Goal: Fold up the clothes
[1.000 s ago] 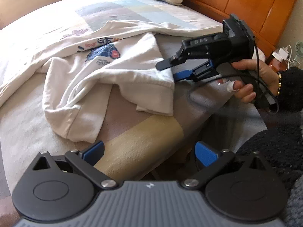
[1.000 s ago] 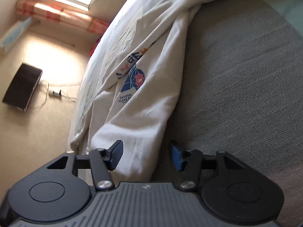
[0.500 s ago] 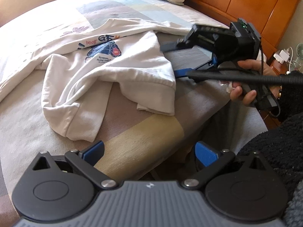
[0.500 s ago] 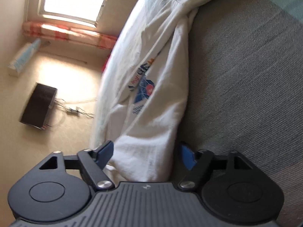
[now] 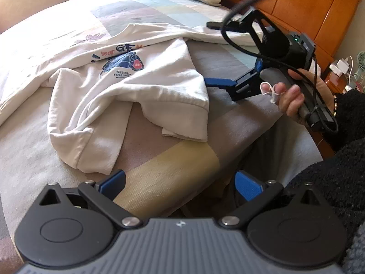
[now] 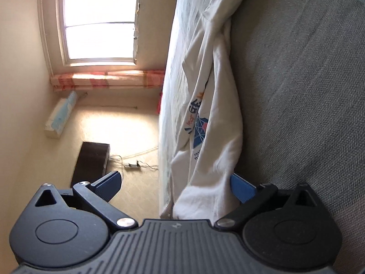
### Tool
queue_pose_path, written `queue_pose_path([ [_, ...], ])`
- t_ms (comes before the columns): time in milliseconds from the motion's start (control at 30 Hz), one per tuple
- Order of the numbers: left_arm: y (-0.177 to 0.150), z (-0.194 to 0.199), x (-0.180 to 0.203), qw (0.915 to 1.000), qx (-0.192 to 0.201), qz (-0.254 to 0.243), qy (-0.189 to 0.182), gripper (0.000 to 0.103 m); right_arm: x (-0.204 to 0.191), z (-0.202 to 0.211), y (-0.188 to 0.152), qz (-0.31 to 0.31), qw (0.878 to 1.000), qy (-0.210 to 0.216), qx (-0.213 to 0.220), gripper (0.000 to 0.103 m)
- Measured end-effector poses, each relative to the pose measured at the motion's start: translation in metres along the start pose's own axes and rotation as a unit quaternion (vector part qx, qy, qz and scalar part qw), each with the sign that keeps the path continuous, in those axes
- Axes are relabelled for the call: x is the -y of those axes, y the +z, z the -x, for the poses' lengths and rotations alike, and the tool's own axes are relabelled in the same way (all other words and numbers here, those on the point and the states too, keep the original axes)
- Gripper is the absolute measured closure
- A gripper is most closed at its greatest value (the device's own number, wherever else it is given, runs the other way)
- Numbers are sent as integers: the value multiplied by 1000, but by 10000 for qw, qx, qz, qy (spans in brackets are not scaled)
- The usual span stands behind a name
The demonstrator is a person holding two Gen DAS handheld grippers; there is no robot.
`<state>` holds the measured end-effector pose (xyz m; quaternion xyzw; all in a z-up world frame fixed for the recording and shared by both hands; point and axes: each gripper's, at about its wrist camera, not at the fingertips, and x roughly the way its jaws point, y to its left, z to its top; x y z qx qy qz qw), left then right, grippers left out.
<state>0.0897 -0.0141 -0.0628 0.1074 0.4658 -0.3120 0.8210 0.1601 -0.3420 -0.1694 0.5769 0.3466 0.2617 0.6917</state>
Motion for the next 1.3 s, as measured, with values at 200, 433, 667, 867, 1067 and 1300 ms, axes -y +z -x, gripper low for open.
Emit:
queue_pose_path([
  [200, 1, 0, 2, 10000, -1, -10, -2, 1, -26, -32, -12, 1091, 9852, -1178, -592, 7],
  [433, -1, 3, 1, 10000, 55, -42, 25, 1, -16, -24, 1, 511, 9862, -1504, -456, 55],
  [667, -2, 2, -2, 10000, 31, 5, 79, 1, -15, -48, -4, 945, 9802, -1716, -295, 70],
  [867, -2, 1, -4, 10000, -8, 31, 61, 1, 2, -46, -1, 534, 9847, -1656, -139, 98],
  [1067, -1, 0, -2, 10000, -3, -1, 21, 1, 7, -45, 2, 442, 9854, -1637, -144, 98],
  [1300, -2, 0, -3, 10000, -12, -7, 33, 1, 6, -40, 0, 468, 9855, -1624, -136, 97],
])
